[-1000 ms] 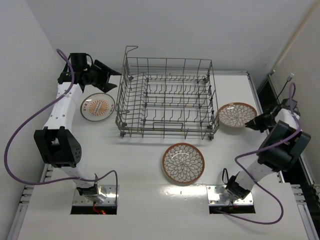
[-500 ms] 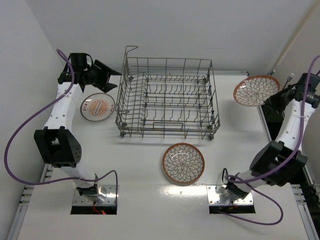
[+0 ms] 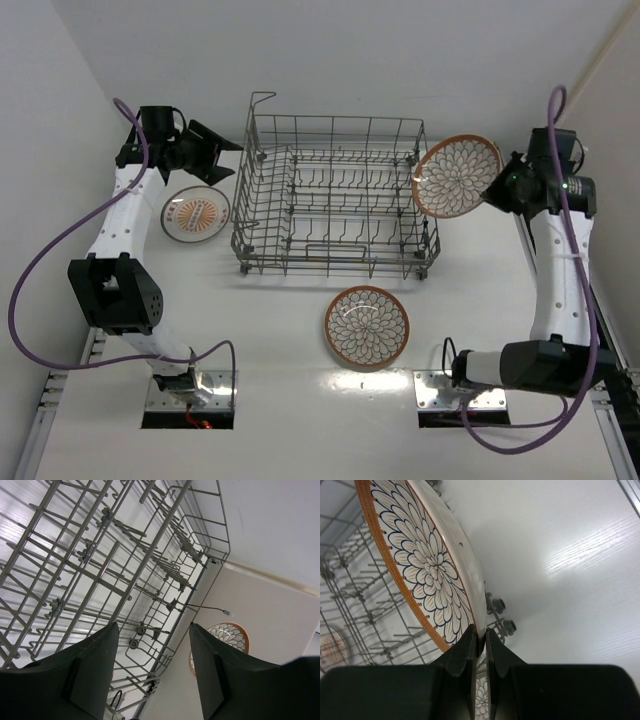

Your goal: Load the plates into the dish rack

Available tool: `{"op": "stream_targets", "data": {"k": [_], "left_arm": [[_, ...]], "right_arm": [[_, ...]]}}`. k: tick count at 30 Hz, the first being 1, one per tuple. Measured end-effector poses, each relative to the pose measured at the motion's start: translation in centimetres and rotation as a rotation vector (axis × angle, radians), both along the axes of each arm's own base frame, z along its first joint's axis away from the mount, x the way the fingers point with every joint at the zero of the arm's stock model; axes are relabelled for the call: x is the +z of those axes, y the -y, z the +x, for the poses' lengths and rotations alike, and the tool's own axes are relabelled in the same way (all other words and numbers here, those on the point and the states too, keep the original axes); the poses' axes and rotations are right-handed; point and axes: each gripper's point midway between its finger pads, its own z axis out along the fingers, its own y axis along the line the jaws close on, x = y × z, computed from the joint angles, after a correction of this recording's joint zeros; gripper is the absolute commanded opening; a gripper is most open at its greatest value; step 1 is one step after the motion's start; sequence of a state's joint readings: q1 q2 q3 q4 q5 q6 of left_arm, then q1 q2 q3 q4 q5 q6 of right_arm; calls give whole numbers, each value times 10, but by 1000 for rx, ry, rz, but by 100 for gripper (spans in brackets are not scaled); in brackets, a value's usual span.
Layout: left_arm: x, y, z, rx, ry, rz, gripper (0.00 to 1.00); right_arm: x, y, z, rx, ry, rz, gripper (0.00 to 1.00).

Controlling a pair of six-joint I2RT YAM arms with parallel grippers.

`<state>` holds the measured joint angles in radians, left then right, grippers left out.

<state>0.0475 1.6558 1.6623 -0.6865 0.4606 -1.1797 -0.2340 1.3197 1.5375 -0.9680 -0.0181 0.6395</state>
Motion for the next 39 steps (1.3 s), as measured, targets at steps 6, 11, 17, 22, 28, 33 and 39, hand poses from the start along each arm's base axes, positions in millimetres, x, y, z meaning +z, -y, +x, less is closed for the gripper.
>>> {"op": "stream_targets", "data": {"k": [6,11,17,22,28,33,39], "left_arm": [[-4,0,1,-2,-10,-3,55],[-5,0,2,-3,-13,-3,55],[-9,1,1,-4,-24,-5,55],[-10,1,0,-4,-25,-5,55],[-9,1,0,-6,-25,-10,55],[-9,2,0,-8,-25,-12,55],[-9,2,0,-9,-25,-13,55]], "right_arm": [[-13,-35,1,99,-77,-135,0],[-26,-44,12,115,-144,-230,0],[-37,-49,27,116,-214,-363,0],[-28,-52,39,112,-199,-431,0],[-11,-55,48,111,-167,-520,0],[-11,-68,58,158,-177,-619,0],[-20,-95,64,228,-195,-735,0]]}}
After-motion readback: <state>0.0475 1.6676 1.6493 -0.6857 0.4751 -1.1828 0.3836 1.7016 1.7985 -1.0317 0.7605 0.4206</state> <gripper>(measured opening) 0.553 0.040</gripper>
